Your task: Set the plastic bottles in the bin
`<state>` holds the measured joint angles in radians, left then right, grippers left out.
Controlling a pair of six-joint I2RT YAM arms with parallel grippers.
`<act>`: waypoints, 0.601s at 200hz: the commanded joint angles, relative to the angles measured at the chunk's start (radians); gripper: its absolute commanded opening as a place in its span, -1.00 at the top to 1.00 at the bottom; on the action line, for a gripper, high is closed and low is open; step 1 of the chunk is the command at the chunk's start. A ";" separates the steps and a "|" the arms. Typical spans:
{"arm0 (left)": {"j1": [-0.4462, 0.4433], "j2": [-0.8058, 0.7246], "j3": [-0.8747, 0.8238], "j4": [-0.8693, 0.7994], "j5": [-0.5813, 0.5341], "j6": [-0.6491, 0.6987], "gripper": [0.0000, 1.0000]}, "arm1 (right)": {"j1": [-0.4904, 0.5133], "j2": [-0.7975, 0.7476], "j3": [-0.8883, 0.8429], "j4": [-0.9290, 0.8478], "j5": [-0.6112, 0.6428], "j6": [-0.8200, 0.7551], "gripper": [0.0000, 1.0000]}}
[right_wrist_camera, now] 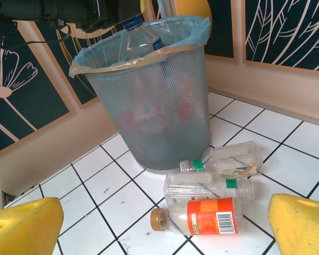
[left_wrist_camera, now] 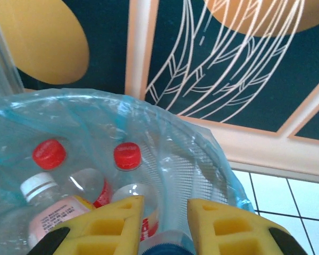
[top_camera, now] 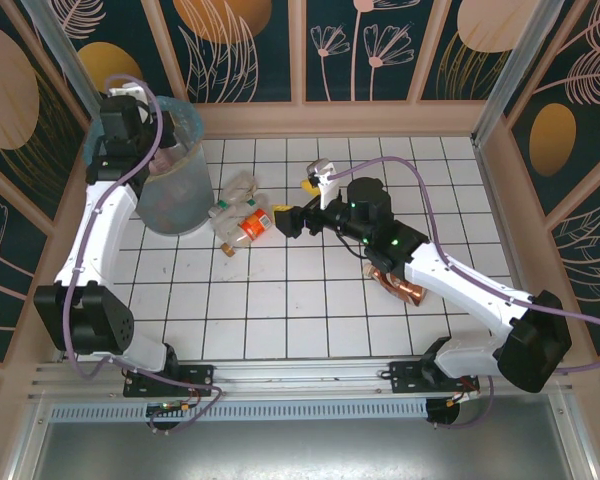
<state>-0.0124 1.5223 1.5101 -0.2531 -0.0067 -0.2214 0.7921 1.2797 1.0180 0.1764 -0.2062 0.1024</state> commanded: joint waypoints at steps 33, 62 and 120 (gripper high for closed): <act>0.009 0.039 -0.115 -0.022 0.032 0.007 1.00 | 0.011 0.031 0.000 0.007 0.010 0.002 -0.98; 0.009 0.065 -0.129 -0.058 -0.033 0.041 1.00 | 0.022 0.044 0.011 -0.004 0.010 0.000 -0.98; 0.009 0.160 -0.090 -0.116 -0.036 0.077 1.00 | 0.033 0.069 0.026 -0.011 0.010 -0.003 -0.98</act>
<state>-0.0071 1.5776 1.4410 -0.1368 -0.0154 -0.2211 0.8135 1.3338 1.0183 0.1669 -0.2062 0.1028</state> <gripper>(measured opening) 0.206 0.990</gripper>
